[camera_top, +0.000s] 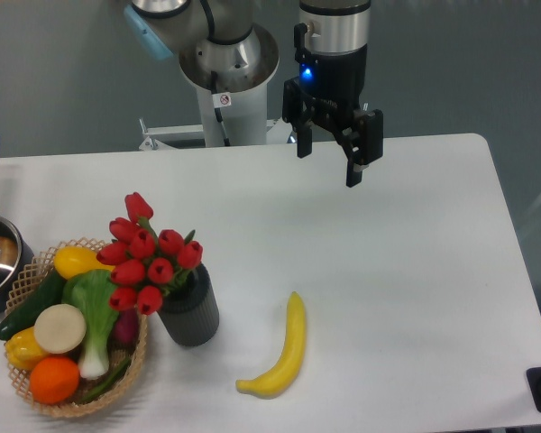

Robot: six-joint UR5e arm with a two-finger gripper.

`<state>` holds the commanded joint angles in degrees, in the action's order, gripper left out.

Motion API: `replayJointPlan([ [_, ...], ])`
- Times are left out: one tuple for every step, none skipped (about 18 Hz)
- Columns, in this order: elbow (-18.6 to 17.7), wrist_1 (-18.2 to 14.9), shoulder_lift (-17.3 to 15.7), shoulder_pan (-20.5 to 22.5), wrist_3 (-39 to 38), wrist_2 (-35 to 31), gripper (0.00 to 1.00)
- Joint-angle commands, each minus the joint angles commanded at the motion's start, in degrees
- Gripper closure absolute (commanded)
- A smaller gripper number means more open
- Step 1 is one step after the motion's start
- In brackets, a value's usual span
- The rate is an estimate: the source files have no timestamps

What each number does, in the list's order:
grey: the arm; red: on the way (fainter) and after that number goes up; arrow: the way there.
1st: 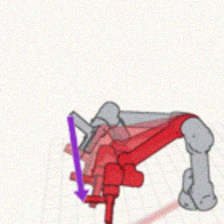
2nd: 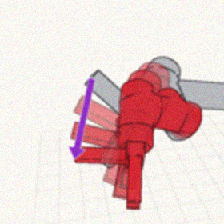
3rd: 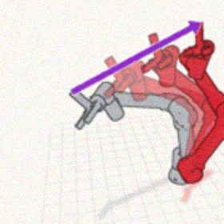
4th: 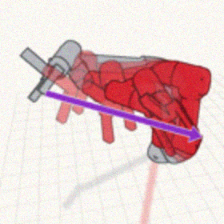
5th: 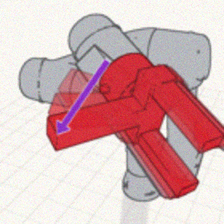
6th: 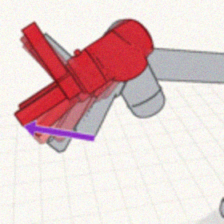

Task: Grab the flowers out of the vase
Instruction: 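Move the open gripper toward the red tulips in the black vase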

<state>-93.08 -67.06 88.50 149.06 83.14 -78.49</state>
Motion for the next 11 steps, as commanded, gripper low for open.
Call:
replayJointPlan([
  [0.00, 0.00, -0.09, 0.00, 0.09, 0.00, 0.00],
  [0.00, -0.09, -0.09, 0.00, 0.09, 0.00, 0.00],
  [0.00, -0.17, -0.09, -0.17, 0.09, 0.00, 0.00],
  [-0.09, -0.61, -0.09, -0.18, -0.09, 0.17, 0.00],
  [-0.70, -0.35, -0.17, -0.26, -0.61, 0.52, 0.00],
  [-1.40, -0.26, -0.35, -0.35, -0.61, 0.53, 0.00],
  [-1.93, 0.00, -0.79, -0.53, -0.61, 0.35, 0.00],
  [-2.28, 0.17, -0.79, -0.53, -0.61, 0.35, 0.00],
  [-2.46, 0.26, -0.79, -0.61, -0.53, 0.44, 0.00],
  [-2.81, 0.35, -0.79, -0.62, -0.53, 0.44, 0.00],
  [-3.07, 0.53, -0.88, -0.62, -0.61, 0.44, 0.00],
])
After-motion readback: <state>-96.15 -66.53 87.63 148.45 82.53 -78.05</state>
